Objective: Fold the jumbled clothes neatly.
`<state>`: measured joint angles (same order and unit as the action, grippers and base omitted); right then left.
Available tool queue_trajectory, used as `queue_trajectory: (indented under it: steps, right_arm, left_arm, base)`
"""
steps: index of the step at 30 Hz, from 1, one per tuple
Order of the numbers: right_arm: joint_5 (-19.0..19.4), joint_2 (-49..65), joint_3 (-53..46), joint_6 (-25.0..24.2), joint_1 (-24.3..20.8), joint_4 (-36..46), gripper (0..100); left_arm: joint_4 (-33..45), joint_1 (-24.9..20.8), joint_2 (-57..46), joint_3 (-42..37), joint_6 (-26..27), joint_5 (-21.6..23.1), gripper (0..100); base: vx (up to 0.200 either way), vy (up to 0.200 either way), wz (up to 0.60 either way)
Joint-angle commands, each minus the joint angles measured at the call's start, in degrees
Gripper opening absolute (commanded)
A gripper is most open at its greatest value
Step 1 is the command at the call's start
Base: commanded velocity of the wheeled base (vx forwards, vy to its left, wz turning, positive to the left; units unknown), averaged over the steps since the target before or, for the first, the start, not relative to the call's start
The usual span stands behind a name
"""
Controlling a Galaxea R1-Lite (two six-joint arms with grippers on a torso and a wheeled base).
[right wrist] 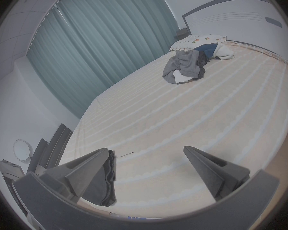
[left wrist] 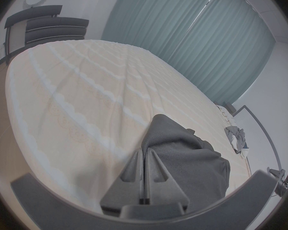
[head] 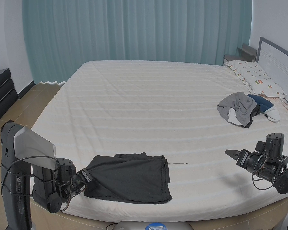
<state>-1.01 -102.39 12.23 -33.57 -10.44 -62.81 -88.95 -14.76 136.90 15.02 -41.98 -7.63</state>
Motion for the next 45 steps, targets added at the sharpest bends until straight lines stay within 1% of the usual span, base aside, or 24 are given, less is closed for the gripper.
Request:
queue_trajectory:
  steps: [1, 2, 3, 6, 11, 14, 18, 23, 25, 26, 27, 31, 32, 34, 36, 37, 38, 39, 40, 42, 44, 45]
  right_arm:
    - [0.05, -0.27, 0.08, 0.00, -0.20, -0.04, 100]
    - [0.05, -0.27, 0.08, 0.00, -0.29, -0.04, 100]
    - [0.05, -0.36, 0.08, -0.09, -0.29, -0.04, 100]
    - [-0.04, -0.18, 0.08, -0.97, -0.38, -0.04, 100]
    - [-0.13, 0.61, -0.10, -1.06, -0.29, -0.04, 100]
    - [-0.39, 1.67, -0.63, -0.79, -0.29, -0.04, 100]
    - [-1.19, 4.48, -0.89, -0.53, -0.29, -0.04, 100]
    - [-2.15, 9.40, -2.65, 1.23, -0.11, 0.05, 100]
    - [-2.33, 10.02, -2.82, 1.40, -0.02, 0.05, 100]
    - [-2.50, 13.88, -3.97, 2.90, 0.33, 0.32, 100]
    - [-2.50, 15.73, -4.40, 3.78, 0.42, 0.58, 100]
    - [-2.59, 21.62, -7.04, 8.08, 1.38, 0.67, 100]
    - [-2.59, 24.43, -8.27, 10.11, 1.56, 0.76, 100]
    - [-2.59, 28.56, -10.03, 12.65, 2.26, 0.84, 100]
    - [-2.59, 32.25, -11.44, 15.12, 2.96, 0.93, 100]
    - [-2.59, 32.52, -11.52, 15.38, 3.05, 1.02, 100]
    - [-2.59, 35.77, -12.23, 17.40, 4.11, 1.99, 100]
    - [-2.59, 39.55, -12.23, 18.46, 5.34, 4.27, 100]
    - [-2.50, 41.04, -12.23, 18.72, 5.86, 5.41, 100]
    - [-2.42, 46.23, -11.88, 19.33, 7.36, 10.25, 100]
    - [-2.33, 49.57, -11.61, 19.86, 7.89, 13.59, 100]
    - [-2.24, 55.28, -10.82, 20.21, 7.97, 19.48, 100]
  left_arm:
    - [-0.17, -0.35, -0.58, -0.17, -0.29, -0.02, 0]
    - [-0.17, -0.27, -0.58, -0.17, -0.29, -0.02, 0]
    - [-0.17, -0.35, -0.58, -0.34, -0.20, -0.02, 100]
    - [-0.17, -0.27, -1.20, -0.96, -0.29, -0.02, 100]
    - [-0.17, 0.17, -4.45, -2.19, -1.08, 0.07, 100]
    - [-0.17, 0.96, -8.58, -3.42, -1.43, 0.25, 100]
    - [-0.17, 2.02, -14.12, -4.47, -0.55, -0.02, 100]
    - [-0.17, 4.13, -21.50, -5.35, -0.12, -0.02, 100]
    - [-0.17, 4.30, -22.20, -5.61, 0.15, -0.02, 100]
    - [-0.17, 4.83, -25.98, -7.55, 2.87, -0.02, 100]
    - [-0.17, 4.92, -27.56, -8.51, 4.19, -0.10, 100]
    - [-0.17, 4.92, -34.51, -11.59, 6.65, -0.37, 100]
    - [-0.08, 4.92, -37.85, -12.73, 7.44, -0.37, 100]
    - [-0.08, 5.01, -42.15, -14.32, 9.20, -0.37, 100]
    - [0.71, 5.09, -45.85, -14.76, 11.57, -0.89, 100]
    - [0.71, 5.09, -46.11, -14.76, 11.66, -0.98, 100]
    - [1.33, 5.62, -49.45, -14.76, 13.07, -2.04, 100]
    - [2.21, 6.06, -53.14, -14.76, 14.83, -2.83, 100]
    - [2.73, 6.06, -54.46, -14.76, 15.79, -2.83, 100]
    - [5.55, 6.06, -59.12, -14.76, 19.22, -3.00, 100]
    - [7.83, 6.06, -62.11, -14.76, 21.15, -3.09, 100]
    - [11.44, 6.06, -67.20, -14.76, 23.18, -3.00, 100]
  base:
    - [0.000, 0.000, 0.00]
    - [0.000, 0.000, 0.00]
    - [0.000, 0.000, 0.00]
    - [0.000, 0.000, 0.00]
    - [0.000, 0.000, 0.00]
    - [0.000, 0.000, 0.00]
    - [0.000, 0.000, 0.00]
    - [0.000, 0.000, 0.00]
    - [0.000, 0.000, 0.00]
    - [0.000, 0.000, 0.00]
    - [0.000, 0.000, 0.00]
    - [0.000, 0.000, 0.00]
    - [0.000, 0.000, 0.00]
    - [0.000, 0.000, 0.00]
    - [0.000, 0.000, 0.00]
    - [0.000, 0.000, 0.00]
    - [0.000, 0.000, 0.00]
    - [0.000, 0.000, 0.00]
    - [0.000, 0.000, 0.00]
    - [0.000, 0.000, 0.00]
    - [0.000, 0.000, 0.00]
    - [0.000, 0.000, 0.00]
